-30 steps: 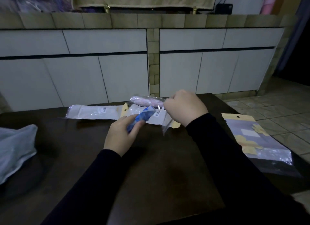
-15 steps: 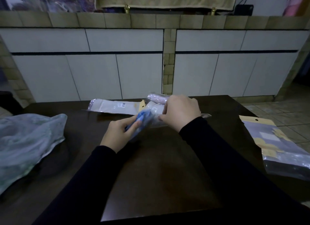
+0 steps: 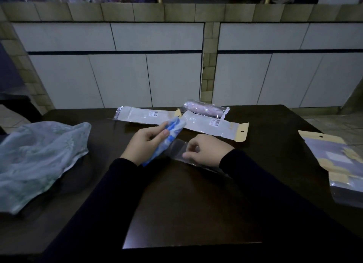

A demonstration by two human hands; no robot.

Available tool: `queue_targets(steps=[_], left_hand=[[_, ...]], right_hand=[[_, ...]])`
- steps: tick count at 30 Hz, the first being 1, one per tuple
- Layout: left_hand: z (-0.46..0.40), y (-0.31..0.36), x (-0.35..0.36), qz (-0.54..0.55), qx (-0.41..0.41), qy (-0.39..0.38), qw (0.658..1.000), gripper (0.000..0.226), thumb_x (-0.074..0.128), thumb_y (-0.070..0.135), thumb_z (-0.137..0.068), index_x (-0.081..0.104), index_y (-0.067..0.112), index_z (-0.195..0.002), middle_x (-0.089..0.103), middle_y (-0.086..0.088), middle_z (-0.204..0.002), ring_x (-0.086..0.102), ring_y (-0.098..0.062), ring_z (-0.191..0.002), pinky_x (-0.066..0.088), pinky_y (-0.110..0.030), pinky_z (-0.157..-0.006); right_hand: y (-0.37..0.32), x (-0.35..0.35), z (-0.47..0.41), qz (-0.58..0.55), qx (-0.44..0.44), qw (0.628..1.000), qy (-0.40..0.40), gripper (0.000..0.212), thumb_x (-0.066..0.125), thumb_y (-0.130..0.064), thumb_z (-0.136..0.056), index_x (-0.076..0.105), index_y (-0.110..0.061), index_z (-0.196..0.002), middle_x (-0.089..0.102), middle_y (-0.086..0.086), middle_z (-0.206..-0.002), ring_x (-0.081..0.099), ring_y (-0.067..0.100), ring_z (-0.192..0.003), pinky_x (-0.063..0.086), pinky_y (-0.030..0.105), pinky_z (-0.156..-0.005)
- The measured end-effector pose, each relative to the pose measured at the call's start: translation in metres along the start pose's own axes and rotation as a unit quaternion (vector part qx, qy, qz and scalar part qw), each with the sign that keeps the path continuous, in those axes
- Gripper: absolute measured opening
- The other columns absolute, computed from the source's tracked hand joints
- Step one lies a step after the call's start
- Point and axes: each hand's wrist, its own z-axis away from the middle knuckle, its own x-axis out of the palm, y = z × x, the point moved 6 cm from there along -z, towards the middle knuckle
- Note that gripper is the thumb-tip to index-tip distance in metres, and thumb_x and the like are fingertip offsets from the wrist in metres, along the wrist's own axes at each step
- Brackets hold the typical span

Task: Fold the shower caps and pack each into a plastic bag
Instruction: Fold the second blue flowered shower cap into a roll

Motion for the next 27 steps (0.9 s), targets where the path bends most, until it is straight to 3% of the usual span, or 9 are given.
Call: queue_targets(steps=[3,6,11,15,20,24,27], left_hand=[[0.000,-0.001,0.006,-0.048,-0.024,-0.066,0.996,0.033,0.058,0.031,-0.094,0.061,0.027,-0.127,0.059,0.021,-0.119,0.052,0.016,-0.098,0.041,-0.011,-0.088],[0.001,-0.002,0.009,-0.104,-0.045,-0.124,0.986,0.029,0.058,0.032,-0.094,0.063,0.033,-0.122,0.064,0.018,-0.112,0.056,0.007,-0.098,0.040,-0.014,-0.086],[0.003,-0.001,0.008,-0.136,-0.070,-0.146,0.977,0.028,0.057,0.034,-0.093,0.063,0.038,-0.120,0.063,0.018,-0.107,0.056,0.002,-0.099,0.039,-0.022,-0.091],[0.002,0.005,0.006,-0.146,-0.056,-0.132,0.979,0.028,0.057,0.033,-0.094,0.063,0.038,-0.120,0.064,0.019,-0.104,0.057,0.002,-0.096,0.041,-0.017,-0.085],[0.005,0.019,0.009,-0.098,-0.031,-0.135,0.986,0.027,0.055,0.030,-0.094,0.061,0.039,-0.119,0.064,0.022,-0.100,0.060,0.001,-0.091,0.044,-0.013,-0.074],[0.005,0.016,0.007,-0.123,-0.042,-0.140,0.982,0.025,0.057,0.030,-0.094,0.064,0.038,-0.117,0.065,0.024,-0.100,0.060,0.006,-0.090,0.042,-0.011,-0.077],[0.006,0.006,0.006,-0.172,-0.070,-0.158,0.970,0.026,0.057,0.032,-0.094,0.063,0.037,-0.119,0.064,0.021,-0.101,0.056,0.008,-0.091,0.041,-0.017,-0.087]], right_hand=[[0.010,0.003,-0.005,0.011,0.009,0.999,0.043,0.031,0.065,-0.044,-0.085,0.065,-0.023,-0.107,0.053,-0.003,-0.108,0.054,0.009,-0.089,0.046,0.024,-0.076],[0.015,0.006,-0.006,-0.003,0.016,0.998,0.067,0.039,0.054,-0.050,-0.091,0.070,-0.019,-0.109,0.059,0.000,-0.103,0.055,0.011,-0.086,0.048,0.028,-0.078],[0.027,0.010,-0.009,-0.010,0.059,0.993,0.101,0.052,0.065,-0.046,-0.085,0.058,-0.016,-0.126,0.054,0.002,-0.119,0.053,0.014,-0.104,0.046,0.028,-0.089],[0.028,0.010,-0.010,-0.047,0.068,0.993,0.090,0.039,0.069,-0.035,-0.085,0.065,-0.018,-0.120,0.062,-0.001,-0.111,0.056,0.011,-0.095,0.048,0.028,-0.086],[0.032,0.008,-0.006,-0.085,0.023,0.992,0.091,0.039,0.072,-0.031,-0.083,0.064,-0.021,-0.120,0.062,-0.005,-0.115,0.054,0.007,-0.096,0.044,0.022,-0.082],[0.036,0.008,-0.005,-0.130,0.011,0.983,0.126,0.027,0.068,-0.029,-0.087,0.070,-0.020,-0.112,0.064,-0.008,-0.117,0.056,0.005,-0.100,0.044,0.021,-0.087],[0.038,0.006,-0.002,-0.145,0.022,0.976,0.159,0.023,0.065,-0.028,-0.089,0.072,-0.020,-0.109,0.066,-0.008,-0.112,0.057,0.007,-0.100,0.046,0.023,-0.090]])
